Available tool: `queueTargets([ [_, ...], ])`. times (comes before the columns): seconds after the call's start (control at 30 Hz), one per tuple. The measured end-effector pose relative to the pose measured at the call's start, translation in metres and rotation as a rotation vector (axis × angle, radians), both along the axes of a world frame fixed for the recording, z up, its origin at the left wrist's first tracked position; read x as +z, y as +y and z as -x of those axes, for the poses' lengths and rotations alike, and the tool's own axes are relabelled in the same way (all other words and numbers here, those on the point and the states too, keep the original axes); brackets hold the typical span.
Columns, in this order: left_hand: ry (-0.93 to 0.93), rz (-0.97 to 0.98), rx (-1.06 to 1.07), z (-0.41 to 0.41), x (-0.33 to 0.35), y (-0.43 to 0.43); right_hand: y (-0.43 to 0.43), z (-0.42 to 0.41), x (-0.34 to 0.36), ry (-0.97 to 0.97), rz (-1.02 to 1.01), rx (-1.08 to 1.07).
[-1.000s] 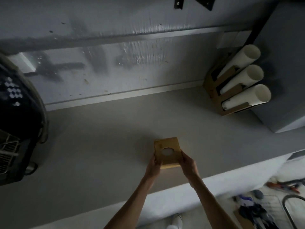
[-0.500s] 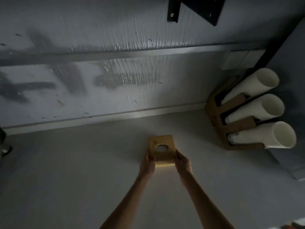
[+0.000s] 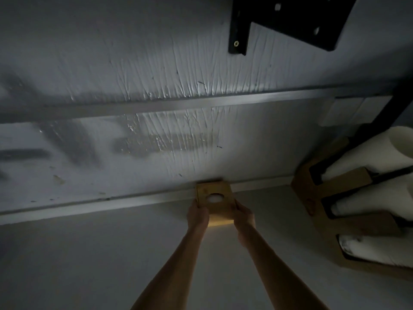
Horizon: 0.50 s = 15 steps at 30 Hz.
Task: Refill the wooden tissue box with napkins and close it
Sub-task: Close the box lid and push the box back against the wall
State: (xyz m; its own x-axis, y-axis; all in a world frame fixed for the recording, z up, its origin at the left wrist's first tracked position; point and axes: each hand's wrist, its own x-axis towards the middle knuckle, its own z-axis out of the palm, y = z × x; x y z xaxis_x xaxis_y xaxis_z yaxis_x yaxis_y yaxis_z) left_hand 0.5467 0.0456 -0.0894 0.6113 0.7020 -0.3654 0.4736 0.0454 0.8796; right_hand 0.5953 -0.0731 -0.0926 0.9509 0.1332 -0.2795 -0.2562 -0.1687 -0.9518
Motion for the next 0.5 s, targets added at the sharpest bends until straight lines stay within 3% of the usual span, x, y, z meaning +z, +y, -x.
queueTargets([
  [0.07,0.050,0.006,0.033,0.000,-0.001,-0.005,0.001,-0.001,-0.009,0.057,-0.013,-0.026],
  [0.2,-0.087,0.040,0.064,0.001,0.010,-0.014,0.004,-0.003,-0.004,0.063,-0.009,-0.017],
  [0.3,-0.063,0.428,-0.044,0.020,0.023,-0.016,-0.022,0.007,0.008,0.168,0.044,0.272],
  [0.33,-0.052,0.500,-0.120,0.032,0.029,-0.014,-0.033,0.014,0.006,0.085,0.107,0.350],
  [0.4,-0.045,0.263,-0.280,0.057,0.044,-0.001,-0.053,0.022,0.014,0.021,0.056,0.303],
  [0.5,0.040,0.073,-0.286,0.098,0.052,0.020,-0.078,0.041,0.015,0.183,0.097,0.221],
])
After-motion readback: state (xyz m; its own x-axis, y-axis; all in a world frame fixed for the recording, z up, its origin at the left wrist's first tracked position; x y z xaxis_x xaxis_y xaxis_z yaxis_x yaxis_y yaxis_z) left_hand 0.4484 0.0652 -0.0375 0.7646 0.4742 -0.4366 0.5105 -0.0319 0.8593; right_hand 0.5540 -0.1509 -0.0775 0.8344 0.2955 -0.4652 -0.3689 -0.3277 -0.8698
